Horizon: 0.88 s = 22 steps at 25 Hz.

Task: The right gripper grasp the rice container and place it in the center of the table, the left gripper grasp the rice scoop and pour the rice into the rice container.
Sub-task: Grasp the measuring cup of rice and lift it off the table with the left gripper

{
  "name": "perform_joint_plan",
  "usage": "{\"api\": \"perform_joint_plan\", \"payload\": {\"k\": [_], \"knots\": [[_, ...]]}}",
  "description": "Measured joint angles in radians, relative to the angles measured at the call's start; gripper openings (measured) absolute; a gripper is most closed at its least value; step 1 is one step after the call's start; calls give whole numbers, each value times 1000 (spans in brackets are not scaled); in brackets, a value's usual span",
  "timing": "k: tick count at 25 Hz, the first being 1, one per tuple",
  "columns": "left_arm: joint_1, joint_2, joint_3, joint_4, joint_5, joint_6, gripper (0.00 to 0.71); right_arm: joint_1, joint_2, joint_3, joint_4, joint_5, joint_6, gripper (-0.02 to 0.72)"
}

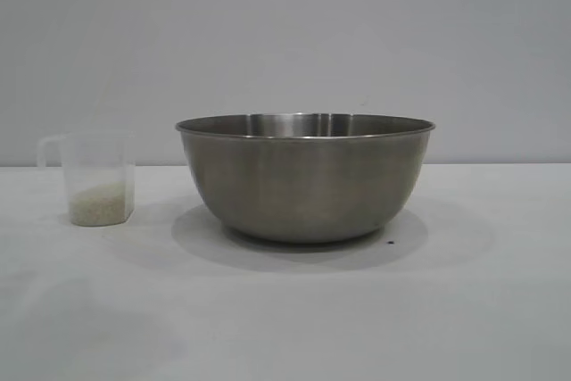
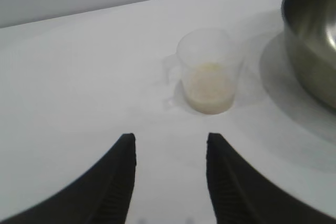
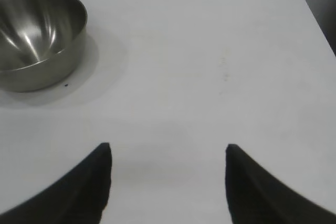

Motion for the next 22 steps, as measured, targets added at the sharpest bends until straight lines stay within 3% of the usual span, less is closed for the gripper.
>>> {"api": "perform_joint_plan", "payload": {"k": [8, 16, 22], "knots": [[-4, 372, 0, 151, -394, -289, 269, 0, 0, 0, 0, 0, 0, 399], [-5, 575, -21, 273, -434, -464, 269, 0, 0, 0, 0, 0, 0, 399], [-5, 656, -79, 250, -435, -481, 269, 0, 0, 0, 0, 0, 0, 399]]}}
